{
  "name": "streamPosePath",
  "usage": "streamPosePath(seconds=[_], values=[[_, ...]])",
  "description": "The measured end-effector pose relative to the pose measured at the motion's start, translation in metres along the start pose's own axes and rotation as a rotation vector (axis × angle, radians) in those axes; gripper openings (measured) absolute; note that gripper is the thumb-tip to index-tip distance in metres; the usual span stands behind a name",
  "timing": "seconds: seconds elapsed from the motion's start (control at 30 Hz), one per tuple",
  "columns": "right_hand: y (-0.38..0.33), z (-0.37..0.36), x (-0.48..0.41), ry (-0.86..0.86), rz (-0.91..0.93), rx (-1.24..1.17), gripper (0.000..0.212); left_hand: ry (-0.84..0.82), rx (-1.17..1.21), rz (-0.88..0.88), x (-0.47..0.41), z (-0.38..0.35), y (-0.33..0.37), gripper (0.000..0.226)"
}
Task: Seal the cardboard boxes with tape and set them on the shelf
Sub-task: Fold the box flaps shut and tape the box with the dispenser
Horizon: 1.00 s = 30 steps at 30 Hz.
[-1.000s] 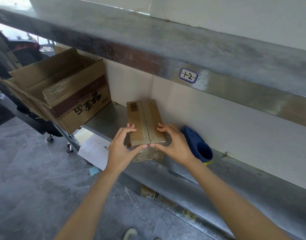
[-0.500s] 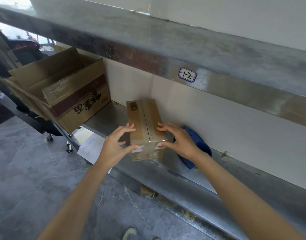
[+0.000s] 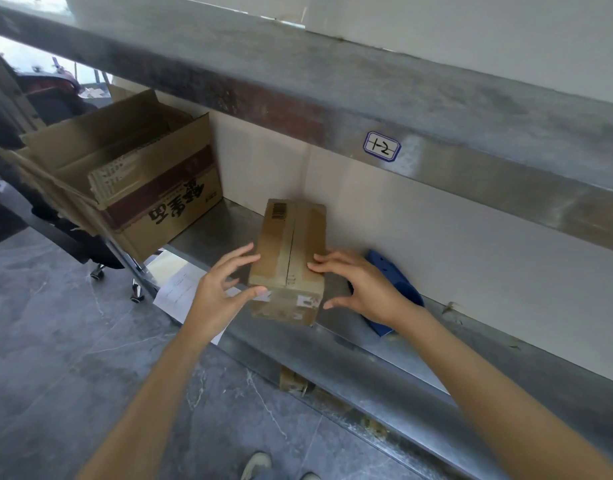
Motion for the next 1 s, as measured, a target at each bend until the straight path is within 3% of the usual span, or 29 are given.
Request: streamPosePath(seconds=[0.3,0.4,0.5,0.67,0.77,0.83,1.0], values=[[-0.05,-0.011,-0.014,0.294,0.125,0.133,0.043,0.218,-0.026,-0.016,0.016,0.024,0.0,0.043],[-0.061,-0.019,-0.026,0.332,0.108,0.164,0.045,0.208,-0.036,0.065,0.021,0.017,-0.009,0.07],[-0.065,-0.021,-0.035,0.35,0.078,0.148,0.044,0.215,-0.104,0.034,0.024,0.009,-0.004,0.092],[-0.027,0.001,-0.037,0.325,-0.032,0.153,0.06,0.206,-0.123,-0.044,0.014,0.023,-0.006,0.079],[0.015,0.004,-0.031,0.163,-0.145,0.214,0.072,0.091,-0.118,-0.049,0.003,0.029,-0.006,0.079],[0.028,0.001,-0.02,0.099,-0.146,0.153,0.069,0.011,-0.127,-0.05,-0.005,0.033,-0.002,0.076],[0.031,0.012,0.0,0.189,-0.137,0.096,0.059,-0.007,-0.117,-0.075,-0.026,0.04,-0.002,0.057]])
Point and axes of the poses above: each hand's wrist, its own x-axis away from the middle knuckle, its own z-axis out of the back of the hand, y = z × x, the point moved 10 cm from there along -x, towards the middle knuckle, and after that the axes turned 8 degrees about x, right-handed, at the moved point
